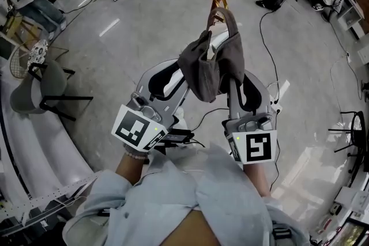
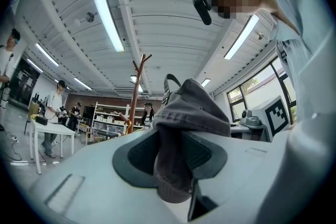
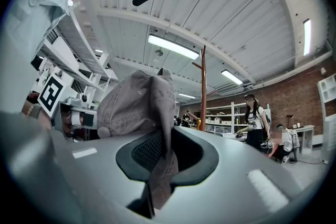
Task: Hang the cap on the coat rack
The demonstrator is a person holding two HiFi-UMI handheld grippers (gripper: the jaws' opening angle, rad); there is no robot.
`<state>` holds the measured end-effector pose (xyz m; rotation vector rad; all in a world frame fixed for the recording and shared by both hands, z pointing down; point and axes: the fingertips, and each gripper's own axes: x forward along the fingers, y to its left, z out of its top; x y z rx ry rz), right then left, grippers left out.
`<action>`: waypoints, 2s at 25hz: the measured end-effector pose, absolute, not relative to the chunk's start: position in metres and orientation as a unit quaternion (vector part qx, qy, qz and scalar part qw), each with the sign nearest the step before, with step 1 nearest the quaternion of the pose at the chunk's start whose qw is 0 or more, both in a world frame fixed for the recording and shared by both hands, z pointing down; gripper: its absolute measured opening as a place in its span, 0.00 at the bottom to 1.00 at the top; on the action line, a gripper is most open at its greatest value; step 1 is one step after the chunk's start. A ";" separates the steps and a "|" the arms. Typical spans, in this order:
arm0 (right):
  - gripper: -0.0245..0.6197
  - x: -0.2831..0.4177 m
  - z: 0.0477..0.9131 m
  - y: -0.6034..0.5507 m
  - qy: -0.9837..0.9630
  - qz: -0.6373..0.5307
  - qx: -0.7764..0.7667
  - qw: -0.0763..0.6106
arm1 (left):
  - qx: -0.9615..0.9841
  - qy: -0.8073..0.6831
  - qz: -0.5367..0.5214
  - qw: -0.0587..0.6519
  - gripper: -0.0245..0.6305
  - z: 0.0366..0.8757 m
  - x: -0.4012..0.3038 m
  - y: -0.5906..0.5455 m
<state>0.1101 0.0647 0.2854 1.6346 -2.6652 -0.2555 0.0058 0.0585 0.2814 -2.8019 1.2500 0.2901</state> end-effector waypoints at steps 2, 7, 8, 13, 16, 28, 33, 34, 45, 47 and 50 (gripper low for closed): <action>0.12 0.109 0.285 0.053 -0.848 -0.080 0.524 0.002 | -0.910 0.403 0.096 0.029 0.22 0.281 0.005 0.045; 0.12 0.103 0.284 0.018 -0.843 -0.076 0.532 0.006 | -0.912 0.398 0.097 0.026 0.22 0.280 -0.002 0.010; 0.12 0.101 0.284 0.012 -0.843 -0.077 0.532 0.006 | -0.912 0.397 0.098 0.026 0.22 0.280 -0.004 0.003; 0.12 0.090 0.282 -0.017 -0.839 -0.074 0.539 0.009 | -0.915 0.391 0.098 0.025 0.22 0.278 -0.014 -0.027; 0.12 0.086 0.281 -0.033 -0.835 -0.073 0.545 0.012 | -0.917 0.385 0.099 0.024 0.22 0.277 -0.018 -0.045; 0.12 0.068 0.279 -0.096 -0.823 -0.076 0.562 0.012 | -0.927 0.362 0.100 0.023 0.22 0.274 -0.034 -0.114; 0.12 0.060 0.280 -0.113 -0.820 -0.075 0.568 0.012 | -0.929 0.355 0.099 0.022 0.22 0.276 -0.041 -0.133; 0.12 0.059 0.281 -0.115 -0.820 -0.075 0.568 0.013 | -0.930 0.354 0.099 0.021 0.22 0.277 -0.042 -0.136; 0.12 0.059 0.290 -0.135 -0.815 -0.063 0.576 0.019 | -0.933 0.347 0.095 0.014 0.22 0.285 -0.042 -0.155; 0.12 0.062 0.290 -0.136 -0.814 -0.063 0.577 0.018 | -0.933 0.346 0.095 0.013 0.22 0.285 -0.039 -0.156; 0.12 0.068 0.288 -0.137 -0.816 -0.064 0.575 0.017 | -0.932 0.348 0.096 0.014 0.22 0.284 -0.033 -0.157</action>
